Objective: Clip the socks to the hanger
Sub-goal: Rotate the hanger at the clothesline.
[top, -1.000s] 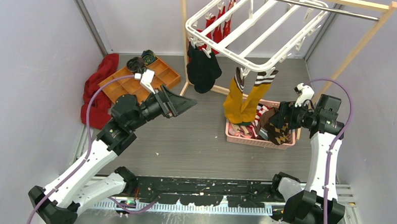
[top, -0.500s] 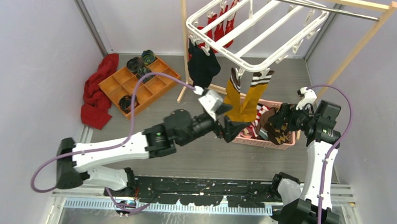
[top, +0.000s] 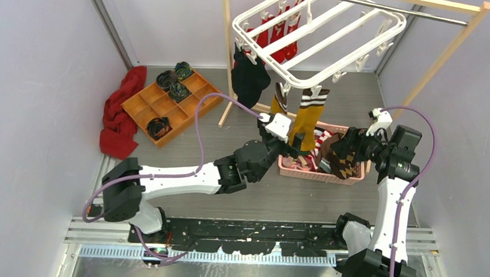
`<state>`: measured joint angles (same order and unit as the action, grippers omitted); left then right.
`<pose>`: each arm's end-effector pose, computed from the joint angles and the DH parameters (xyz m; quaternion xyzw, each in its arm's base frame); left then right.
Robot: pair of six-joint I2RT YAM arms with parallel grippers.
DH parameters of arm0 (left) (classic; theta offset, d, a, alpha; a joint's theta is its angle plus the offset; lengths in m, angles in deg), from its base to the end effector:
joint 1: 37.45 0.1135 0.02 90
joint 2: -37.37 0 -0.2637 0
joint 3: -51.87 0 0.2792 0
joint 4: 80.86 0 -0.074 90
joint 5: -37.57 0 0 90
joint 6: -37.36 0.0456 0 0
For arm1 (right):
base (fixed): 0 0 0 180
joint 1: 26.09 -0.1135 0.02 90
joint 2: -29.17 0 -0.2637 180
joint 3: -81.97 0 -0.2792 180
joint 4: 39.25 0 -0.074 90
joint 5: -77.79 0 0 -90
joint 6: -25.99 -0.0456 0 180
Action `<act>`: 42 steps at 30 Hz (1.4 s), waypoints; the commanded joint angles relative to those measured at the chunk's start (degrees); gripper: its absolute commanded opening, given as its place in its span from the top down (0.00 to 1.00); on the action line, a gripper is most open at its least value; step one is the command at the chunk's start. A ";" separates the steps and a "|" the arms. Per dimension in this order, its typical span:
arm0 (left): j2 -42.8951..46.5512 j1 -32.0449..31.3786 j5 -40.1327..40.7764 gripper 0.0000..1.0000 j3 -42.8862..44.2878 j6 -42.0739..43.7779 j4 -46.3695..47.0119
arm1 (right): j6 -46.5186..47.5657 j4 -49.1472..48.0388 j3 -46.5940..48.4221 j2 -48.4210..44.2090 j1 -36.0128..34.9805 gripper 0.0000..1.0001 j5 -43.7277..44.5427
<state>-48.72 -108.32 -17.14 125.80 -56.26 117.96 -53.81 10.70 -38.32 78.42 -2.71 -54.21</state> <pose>0.1512 -0.3555 0.3307 0.1623 0.6529 -0.2704 0.6886 0.2009 -0.0536 0.2953 -0.0550 0.8563 0.1952 0.4750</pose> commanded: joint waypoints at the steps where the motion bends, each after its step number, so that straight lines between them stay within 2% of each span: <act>1: -3.68 0.13 5.64 0.26 4.29 2.73 6.35 | -1.14 -2.86 0.04 -0.32 0.18 0.11 -1.89; 4: -4.61 1.08 5.65 0.38 4.88 1.93 6.29 | -1.02 -2.64 0.07 -0.54 0.18 0.11 -1.95; 9: -1.70 3.19 4.14 0.74 4.57 1.01 3.53 | -0.70 -2.26 -0.10 -1.00 0.22 0.11 -2.03; 12: 1.16 5.18 1.33 0.87 3.83 0.19 1.48 | -0.70 -2.38 -0.07 -0.87 0.33 0.11 -2.36; 16: 5.63 8.42 -4.06 1.00 2.84 -1.30 -1.69 | -0.63 -2.34 0.12 -0.82 0.51 0.11 -2.73; 20: 10.41 13.27 -9.25 1.00 1.28 -4.55 -6.00 | -0.03 -1.96 0.16 -0.88 0.60 0.11 -3.06; 28: 16.54 29.69 -23.87 1.00 0.39 -13.13 -15.69 | 0.52 -1.43 0.74 -0.71 0.62 0.11 -4.45; 35: 12.41 43.45 -37.91 1.00 5.72 -20.38 -20.02 | 1.53 -0.14 1.89 -0.64 0.62 0.11 -6.47; 42: 5.56 51.86 -41.38 1.00 12.06 -26.42 -21.17 | 2.67 1.41 4.15 -0.70 0.62 0.11 -9.44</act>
<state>-40.45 -59.88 -54.04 132.73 -77.13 96.60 -52.68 11.82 -38.07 78.38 -2.32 -59.94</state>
